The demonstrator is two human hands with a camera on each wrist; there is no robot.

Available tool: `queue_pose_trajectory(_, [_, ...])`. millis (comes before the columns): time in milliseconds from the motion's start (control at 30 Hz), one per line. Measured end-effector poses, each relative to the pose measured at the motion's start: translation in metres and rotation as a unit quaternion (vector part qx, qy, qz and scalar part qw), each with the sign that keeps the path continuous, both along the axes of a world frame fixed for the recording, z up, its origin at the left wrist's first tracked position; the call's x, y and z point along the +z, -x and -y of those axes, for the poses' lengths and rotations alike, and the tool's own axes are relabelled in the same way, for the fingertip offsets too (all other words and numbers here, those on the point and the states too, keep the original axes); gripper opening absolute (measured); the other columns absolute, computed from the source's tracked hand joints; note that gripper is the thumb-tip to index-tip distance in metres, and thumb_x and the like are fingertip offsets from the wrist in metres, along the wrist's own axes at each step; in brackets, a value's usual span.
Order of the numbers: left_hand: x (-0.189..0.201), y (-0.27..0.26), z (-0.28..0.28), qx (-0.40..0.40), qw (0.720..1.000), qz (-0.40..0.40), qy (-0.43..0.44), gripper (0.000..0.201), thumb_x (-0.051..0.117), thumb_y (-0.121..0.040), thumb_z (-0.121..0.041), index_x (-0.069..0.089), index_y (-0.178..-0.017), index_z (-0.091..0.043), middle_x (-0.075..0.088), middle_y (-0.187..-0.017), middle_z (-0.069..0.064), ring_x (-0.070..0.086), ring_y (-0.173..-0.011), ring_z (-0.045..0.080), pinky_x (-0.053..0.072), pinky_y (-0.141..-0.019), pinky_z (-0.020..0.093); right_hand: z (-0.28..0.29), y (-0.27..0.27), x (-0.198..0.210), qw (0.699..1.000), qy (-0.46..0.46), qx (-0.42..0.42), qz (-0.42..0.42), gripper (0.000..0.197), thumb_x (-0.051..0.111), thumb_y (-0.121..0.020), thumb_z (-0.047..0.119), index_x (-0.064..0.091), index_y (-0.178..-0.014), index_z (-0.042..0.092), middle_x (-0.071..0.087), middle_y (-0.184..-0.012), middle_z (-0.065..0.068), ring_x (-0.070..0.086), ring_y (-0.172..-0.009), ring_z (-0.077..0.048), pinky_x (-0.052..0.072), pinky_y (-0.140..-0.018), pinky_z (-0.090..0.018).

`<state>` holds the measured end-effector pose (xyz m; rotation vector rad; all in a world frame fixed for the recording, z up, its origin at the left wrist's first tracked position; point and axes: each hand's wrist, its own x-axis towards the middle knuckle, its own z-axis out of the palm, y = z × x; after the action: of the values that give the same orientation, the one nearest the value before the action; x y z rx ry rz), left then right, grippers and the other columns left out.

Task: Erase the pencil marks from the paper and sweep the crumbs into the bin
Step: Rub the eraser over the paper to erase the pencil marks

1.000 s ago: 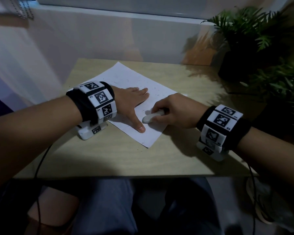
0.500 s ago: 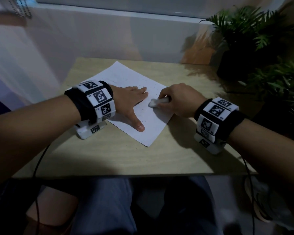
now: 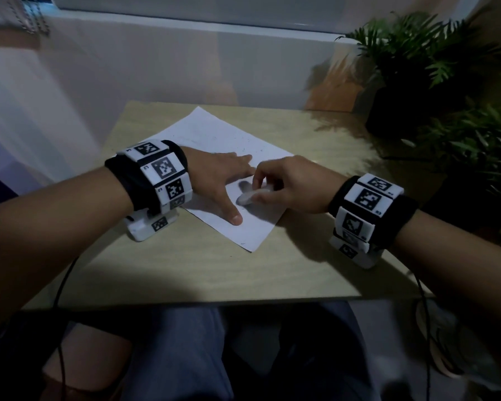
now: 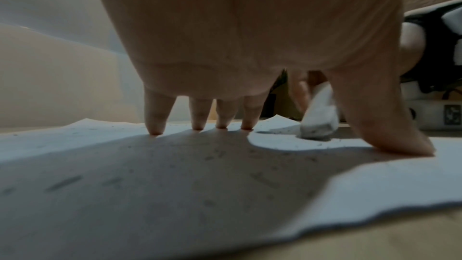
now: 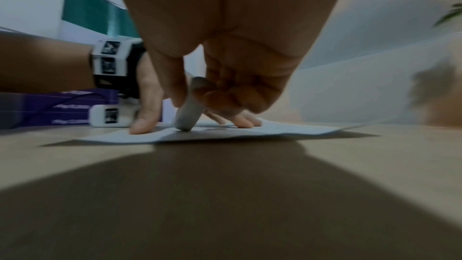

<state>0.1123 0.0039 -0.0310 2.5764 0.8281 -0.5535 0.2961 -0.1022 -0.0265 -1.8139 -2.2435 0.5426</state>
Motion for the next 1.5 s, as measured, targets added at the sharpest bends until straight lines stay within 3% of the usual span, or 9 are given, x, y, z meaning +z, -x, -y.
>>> queue_pose_trajectory(133, [0.006, 0.001, 0.003, 0.002, 0.999, -0.037, -0.008, 0.113, 0.074, -0.078, -0.066, 0.005, -0.162, -0.035, -0.012, -0.169, -0.010, -0.012, -0.155, 0.012, 0.000, -0.125, 0.041, -0.007, -0.007, 0.003, 0.999, -0.021, -0.048, 0.010, 0.041, 0.064, -0.081, 0.060, 0.068, -0.097, 0.023, 0.060, -0.082, 0.012, 0.054, -0.074, -0.006, 0.038, -0.063, -0.022])
queue_pose_trajectory(233, [0.011, 0.002, 0.000, 0.011, 0.999, -0.035, 0.010, 0.084, 0.059, -0.099, -0.044, 0.006, -0.162, -0.035, -0.011, -0.169, -0.011, -0.012, -0.154, 0.008, -0.004, -0.124, 0.037, -0.009, -0.006, -0.001, 0.995, -0.065, -0.059, 0.052, 0.037, 0.063, -0.086, 0.057, 0.067, -0.096, 0.022, 0.060, -0.081, 0.009, 0.057, -0.077, -0.014, 0.041, -0.064, -0.030])
queue_pose_trajectory(433, [0.013, 0.010, -0.008, 0.021, 0.999, -0.032, 0.027, 0.078, 0.052, -0.098, -0.010, 0.018, -0.159, -0.044, -0.005, -0.167, -0.022, -0.006, -0.153, 0.000, -0.001, -0.126, 0.036, 0.001, 0.005, 0.003, 1.000, -0.003, 0.025, -0.002, 0.039, 0.065, -0.081, 0.059, 0.069, -0.095, 0.023, 0.061, -0.077, 0.012, 0.055, -0.072, -0.004, 0.039, -0.063, -0.018])
queue_pose_trajectory(567, [0.012, 0.003, -0.002, -0.001, 0.998, -0.061, -0.028, 0.079, 0.050, -0.101, -0.013, 0.006, -0.161, -0.039, -0.012, -0.168, -0.017, -0.006, -0.155, 0.008, 0.002, -0.124, 0.039, -0.009, -0.002, -0.002, 0.994, -0.071, -0.045, 0.065, 0.033, 0.063, -0.086, 0.056, 0.066, -0.093, 0.024, 0.060, -0.079, 0.008, 0.057, -0.077, -0.018, 0.042, -0.065, -0.032])
queue_pose_trajectory(767, [0.011, 0.004, -0.003, -0.013, 0.997, -0.063, -0.040, 0.077, 0.050, -0.103, -0.022, 0.005, -0.160, -0.046, -0.013, -0.167, -0.019, -0.008, -0.155, 0.008, 0.002, -0.123, 0.041, 0.007, 0.015, 0.005, 0.998, 0.009, 0.055, -0.011, 0.038, 0.061, -0.081, 0.058, 0.065, -0.091, 0.022, 0.056, -0.071, 0.015, 0.054, -0.068, 0.000, 0.037, -0.060, -0.014])
queue_pose_trajectory(933, [0.013, 0.000, 0.002, -0.022, 0.995, -0.074, -0.063, 0.074, 0.046, -0.104, -0.020, 0.004, -0.161, -0.037, -0.014, -0.168, -0.013, -0.006, -0.155, 0.012, 0.005, -0.123, 0.040, -0.010, 0.003, -0.003, 0.993, -0.077, -0.045, 0.082, 0.037, 0.065, -0.083, 0.060, 0.057, -0.086, 0.024, 0.060, -0.080, 0.007, 0.058, -0.078, -0.020, 0.045, -0.065, -0.034])
queue_pose_trajectory(1100, [0.012, 0.002, 0.000, -0.029, 0.995, -0.070, -0.058, 0.075, 0.049, -0.103, -0.022, 0.007, -0.160, -0.044, -0.013, -0.169, -0.013, -0.006, -0.156, 0.012, 0.005, -0.123, 0.042, 0.006, 0.017, 0.004, 0.998, 0.001, 0.057, -0.003, 0.028, 0.067, -0.084, 0.051, 0.057, -0.087, 0.025, 0.057, -0.074, 0.015, 0.054, -0.070, -0.003, 0.036, -0.062, -0.018])
queue_pose_trajectory(1267, [0.011, 0.001, 0.001, -0.022, 0.994, -0.080, -0.069, 0.074, 0.047, -0.103, -0.021, 0.004, -0.161, -0.040, -0.014, -0.168, -0.014, -0.007, -0.156, 0.013, 0.007, -0.123, 0.045, -0.012, 0.003, -0.004, 0.993, -0.073, -0.044, 0.077, 0.041, 0.065, -0.081, 0.065, 0.059, -0.086, 0.025, 0.059, -0.078, 0.008, 0.057, -0.078, -0.020, 0.041, -0.064, -0.033])
queue_pose_trajectory(1500, [0.013, 0.001, 0.002, -0.025, 0.994, -0.081, -0.063, 0.075, 0.046, -0.104, -0.023, 0.001, -0.160, -0.042, -0.015, -0.168, -0.015, -0.008, -0.156, 0.012, 0.005, -0.123, 0.046, -0.002, 0.003, 0.002, 1.000, 0.003, 0.008, 0.020, 0.039, 0.070, -0.079, 0.062, 0.063, -0.087, 0.024, 0.057, -0.074, 0.013, 0.054, -0.072, -0.008, 0.038, -0.060, -0.020])
